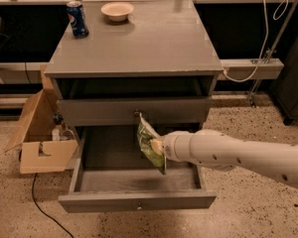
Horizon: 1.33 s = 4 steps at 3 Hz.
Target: Place green jalapeno chip bag into middle drawer
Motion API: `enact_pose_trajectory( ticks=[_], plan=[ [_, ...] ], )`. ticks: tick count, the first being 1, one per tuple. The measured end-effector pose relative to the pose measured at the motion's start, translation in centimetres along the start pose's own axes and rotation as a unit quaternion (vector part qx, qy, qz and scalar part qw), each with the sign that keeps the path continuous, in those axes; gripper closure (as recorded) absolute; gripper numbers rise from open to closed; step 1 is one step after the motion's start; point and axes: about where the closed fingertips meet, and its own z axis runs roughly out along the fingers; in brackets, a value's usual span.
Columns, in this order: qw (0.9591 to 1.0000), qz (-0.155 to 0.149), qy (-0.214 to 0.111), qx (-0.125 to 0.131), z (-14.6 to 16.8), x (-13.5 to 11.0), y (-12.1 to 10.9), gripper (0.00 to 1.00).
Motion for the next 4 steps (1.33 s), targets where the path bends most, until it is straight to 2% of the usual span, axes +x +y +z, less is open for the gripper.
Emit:
enact_pose_trajectory(
  ticks=[1,2,3,4],
  plan=[
    [0.9993,0.025,0.018,0.019,3.9,2.4,-3.2,1.00],
    [0.9985,0.049,0.020,0.011,7.8,4.9,-5.8,1.00],
    [0.9950,0.098,-0.013,-0.015,9.9,6.4,-8.4,0.82],
    [0.9920,0.123,-0.019,-0.020,11.1,7.8,-9.3,0.59]
  ],
)
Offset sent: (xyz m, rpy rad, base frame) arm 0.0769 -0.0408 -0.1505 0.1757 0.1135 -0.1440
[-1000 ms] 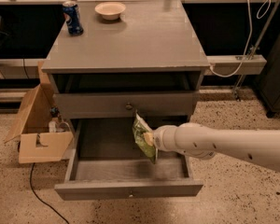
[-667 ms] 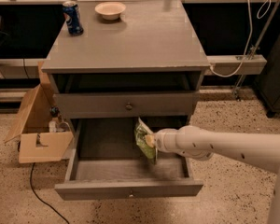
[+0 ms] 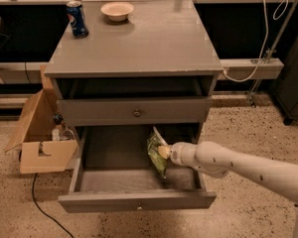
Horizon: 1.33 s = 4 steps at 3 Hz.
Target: Place green jalapeno chip bag into middle drawer
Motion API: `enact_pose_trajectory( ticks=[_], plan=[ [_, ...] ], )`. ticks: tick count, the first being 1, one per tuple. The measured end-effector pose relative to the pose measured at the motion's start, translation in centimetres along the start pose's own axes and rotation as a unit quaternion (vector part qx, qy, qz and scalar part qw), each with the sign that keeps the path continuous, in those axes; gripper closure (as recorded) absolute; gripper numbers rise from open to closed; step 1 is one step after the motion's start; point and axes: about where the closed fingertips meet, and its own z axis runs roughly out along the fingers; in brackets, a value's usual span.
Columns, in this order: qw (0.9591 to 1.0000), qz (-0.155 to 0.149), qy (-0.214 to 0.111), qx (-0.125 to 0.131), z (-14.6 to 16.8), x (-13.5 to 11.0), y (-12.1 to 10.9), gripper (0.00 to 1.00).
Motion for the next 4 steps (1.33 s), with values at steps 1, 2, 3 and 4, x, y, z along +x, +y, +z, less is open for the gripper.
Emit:
enact_pose_trajectory(
  ticks=[1,2,3,4],
  plan=[
    [1.0000,-0.001,0.001,-0.001,0.0,0.1,0.1,0.35],
    [1.0000,-0.001,0.001,-0.001,0.0,0.1,0.1,0.13],
    [1.0000,-0.001,0.001,-0.001,0.0,0.1,0.1,0.00],
    [0.9995,-0.005,-0.031,-0.010,-4.4,0.1,1.1,0.00]
  ],
)
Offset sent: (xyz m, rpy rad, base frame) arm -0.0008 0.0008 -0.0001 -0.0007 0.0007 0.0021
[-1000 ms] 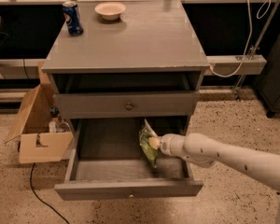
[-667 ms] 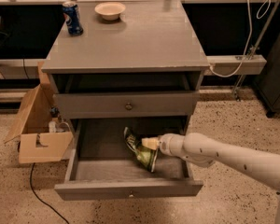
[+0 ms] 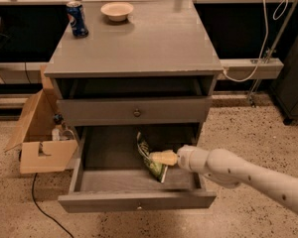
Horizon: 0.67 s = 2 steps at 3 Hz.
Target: Place green jalapeno chip bag into middle drawer
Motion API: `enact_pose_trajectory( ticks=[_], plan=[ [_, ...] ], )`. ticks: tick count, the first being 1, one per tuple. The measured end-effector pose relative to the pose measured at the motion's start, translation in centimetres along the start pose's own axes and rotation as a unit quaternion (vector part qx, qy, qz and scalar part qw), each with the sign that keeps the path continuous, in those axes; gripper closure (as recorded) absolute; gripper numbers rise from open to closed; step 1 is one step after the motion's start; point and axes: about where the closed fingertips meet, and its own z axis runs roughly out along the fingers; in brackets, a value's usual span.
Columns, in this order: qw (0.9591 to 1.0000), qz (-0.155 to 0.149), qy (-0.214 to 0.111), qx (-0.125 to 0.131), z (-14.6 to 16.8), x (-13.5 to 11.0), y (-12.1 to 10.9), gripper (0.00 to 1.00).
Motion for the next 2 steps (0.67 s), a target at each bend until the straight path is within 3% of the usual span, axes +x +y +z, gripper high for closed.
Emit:
enact_pose_trajectory(
  ticks=[1,2],
  plan=[
    [0.9971,-0.024,-0.058,-0.043,-5.7,-2.2,4.7,0.00],
    [0.9961,-0.018,-0.076,-0.041,-6.8,-3.5,4.9,0.00]
  ],
)
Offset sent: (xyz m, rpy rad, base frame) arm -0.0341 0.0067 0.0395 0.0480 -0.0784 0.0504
